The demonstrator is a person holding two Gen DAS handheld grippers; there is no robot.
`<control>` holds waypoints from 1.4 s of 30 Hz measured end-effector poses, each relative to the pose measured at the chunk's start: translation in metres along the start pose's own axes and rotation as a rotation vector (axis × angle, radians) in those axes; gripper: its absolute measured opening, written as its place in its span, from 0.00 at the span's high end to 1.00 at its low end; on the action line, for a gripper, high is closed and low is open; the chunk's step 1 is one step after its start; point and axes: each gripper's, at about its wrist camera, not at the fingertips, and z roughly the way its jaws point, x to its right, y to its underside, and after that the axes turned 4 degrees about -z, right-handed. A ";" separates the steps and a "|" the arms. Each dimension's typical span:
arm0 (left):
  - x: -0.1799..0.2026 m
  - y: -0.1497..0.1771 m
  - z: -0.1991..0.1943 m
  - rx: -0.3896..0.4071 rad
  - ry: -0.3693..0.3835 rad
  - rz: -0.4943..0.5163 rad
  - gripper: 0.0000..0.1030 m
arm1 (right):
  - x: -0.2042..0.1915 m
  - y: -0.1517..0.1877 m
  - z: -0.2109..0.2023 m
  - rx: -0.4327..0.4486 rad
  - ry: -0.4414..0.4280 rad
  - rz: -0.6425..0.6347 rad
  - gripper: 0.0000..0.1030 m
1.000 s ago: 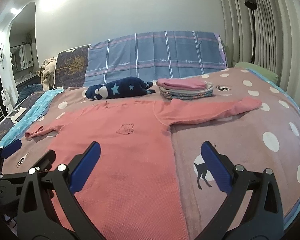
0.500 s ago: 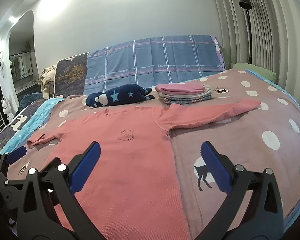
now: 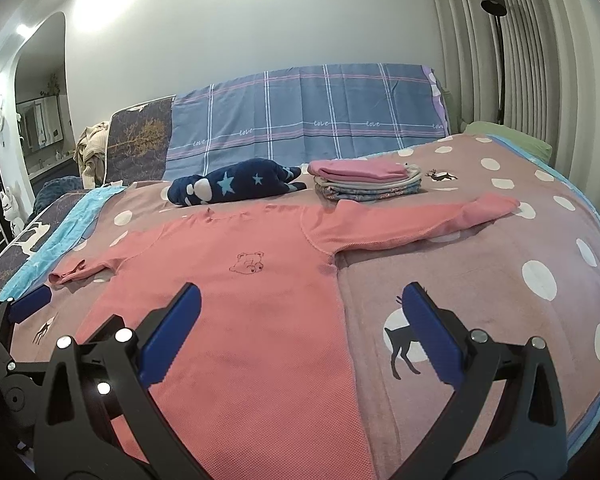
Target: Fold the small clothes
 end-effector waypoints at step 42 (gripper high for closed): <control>-0.053 0.009 0.027 -0.007 -0.022 -0.059 0.04 | -0.055 -0.002 0.027 -0.039 -0.020 -0.113 0.02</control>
